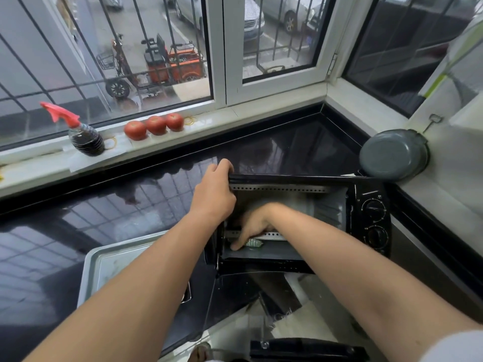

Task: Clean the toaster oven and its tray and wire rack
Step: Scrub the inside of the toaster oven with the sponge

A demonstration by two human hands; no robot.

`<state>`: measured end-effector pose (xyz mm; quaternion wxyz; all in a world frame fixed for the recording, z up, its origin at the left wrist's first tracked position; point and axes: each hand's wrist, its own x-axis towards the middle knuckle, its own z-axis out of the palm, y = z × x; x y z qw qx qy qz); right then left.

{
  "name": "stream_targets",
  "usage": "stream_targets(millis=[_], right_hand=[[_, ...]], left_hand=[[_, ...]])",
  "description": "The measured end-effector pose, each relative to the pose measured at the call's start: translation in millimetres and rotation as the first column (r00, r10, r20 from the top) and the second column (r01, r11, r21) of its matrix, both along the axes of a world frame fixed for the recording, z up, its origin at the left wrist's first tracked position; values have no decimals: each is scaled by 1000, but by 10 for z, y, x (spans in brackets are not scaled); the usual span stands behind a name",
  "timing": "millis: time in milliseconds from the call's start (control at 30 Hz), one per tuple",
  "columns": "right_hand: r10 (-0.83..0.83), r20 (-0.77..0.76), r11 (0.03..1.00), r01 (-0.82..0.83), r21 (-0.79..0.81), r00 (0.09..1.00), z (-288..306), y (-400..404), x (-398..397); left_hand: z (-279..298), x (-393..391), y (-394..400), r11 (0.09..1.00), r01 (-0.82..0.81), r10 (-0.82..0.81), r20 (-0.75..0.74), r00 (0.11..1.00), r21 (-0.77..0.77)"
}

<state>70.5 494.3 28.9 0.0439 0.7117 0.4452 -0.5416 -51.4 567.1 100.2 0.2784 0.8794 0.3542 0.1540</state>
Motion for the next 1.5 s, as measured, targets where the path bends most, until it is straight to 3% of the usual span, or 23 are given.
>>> stream_targets(millis=[100,167,233,333,500,633,733,933,1033,1133,1200,1267,1333,1400,1433,1500], right_hand=[[-221,-210,972,232,30,952,6,-180,157],[-306,-219,944,325,54,927,-1,-315,275],[-263,-107,957,274,98,959,-39,-354,319],[-53,75,996,47,81,996,28,-291,250],[133,184,991,-126,-47,974,149,-181,112],[212,317,974,-226,8,924,150,-27,-133],[202,311,976,-218,16,929,143,-98,-71],[309,260,943,-260,-206,915,370,-509,451],[178,112,983,-171,-74,978,324,-384,244],[134,104,987,-142,73,985,251,-232,-27],[126,106,992,-126,-8,986,282,-294,71],[233,222,963,-194,-186,947,367,-445,324],[460,360,859,-305,-411,812,464,-583,465],[661,324,701,-403,-588,677,452,-611,437],[686,324,675,-403,-618,651,428,-608,397],[619,375,742,-358,-566,690,369,-599,368]], left_hand=[[0,13,26,1000,18,-18,-17,1000,1],[-3,21,34,1000,14,-14,-17,1000,5],[0,27,29,1000,11,-11,-18,1000,-2],[3,15,20,1000,14,-14,-19,1000,2],[-9,14,16,1000,8,-8,-13,1000,11],[-19,17,28,1000,12,-12,-19,1000,21],[-13,9,31,1000,15,-15,-21,1000,18],[14,2,5,1000,14,-14,-10,1000,11],[4,-7,3,1000,15,-16,6,1000,17],[-8,-24,-10,999,17,-17,21,1000,32],[-18,-25,-14,999,13,-14,25,1000,29],[-12,-6,-3,1000,13,-13,25,1000,8],[0,25,24,1000,15,-15,14,1000,-4],[10,45,41,1000,8,-8,9,1000,-6],[9,47,38,1000,6,-6,14,1000,-7],[3,42,21,1000,3,-3,23,1000,-6]])
